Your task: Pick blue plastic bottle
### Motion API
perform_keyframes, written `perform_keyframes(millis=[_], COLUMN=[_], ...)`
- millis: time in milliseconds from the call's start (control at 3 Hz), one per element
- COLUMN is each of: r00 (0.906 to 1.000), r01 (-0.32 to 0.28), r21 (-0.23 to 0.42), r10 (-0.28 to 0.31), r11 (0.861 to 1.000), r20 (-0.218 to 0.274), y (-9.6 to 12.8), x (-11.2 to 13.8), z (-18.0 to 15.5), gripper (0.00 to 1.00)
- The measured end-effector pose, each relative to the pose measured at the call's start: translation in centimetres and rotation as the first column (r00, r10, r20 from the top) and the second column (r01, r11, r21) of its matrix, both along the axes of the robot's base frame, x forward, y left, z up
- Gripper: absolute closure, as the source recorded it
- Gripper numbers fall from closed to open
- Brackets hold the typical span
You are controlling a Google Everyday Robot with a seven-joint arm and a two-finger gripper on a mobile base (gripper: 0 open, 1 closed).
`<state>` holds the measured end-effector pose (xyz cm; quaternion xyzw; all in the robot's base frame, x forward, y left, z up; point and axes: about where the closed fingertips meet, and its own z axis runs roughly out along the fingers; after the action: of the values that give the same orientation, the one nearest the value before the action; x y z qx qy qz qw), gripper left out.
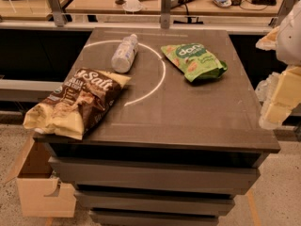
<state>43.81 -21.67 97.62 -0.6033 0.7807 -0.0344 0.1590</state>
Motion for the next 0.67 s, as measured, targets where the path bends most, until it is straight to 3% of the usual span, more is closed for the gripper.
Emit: perform_keyframes(millis=[333,667], r00=[1.0,0.9867], r01=[-0.002,-0.162], r21=[0.0,-0.003], r10=[0.002,0.162], r11=[1.0,0.987], r20=[0.005,0.01], y=[0.1,2.2], x=[0.1,2.7], z=[0.1,0.5], gripper=[0.0,0.0])
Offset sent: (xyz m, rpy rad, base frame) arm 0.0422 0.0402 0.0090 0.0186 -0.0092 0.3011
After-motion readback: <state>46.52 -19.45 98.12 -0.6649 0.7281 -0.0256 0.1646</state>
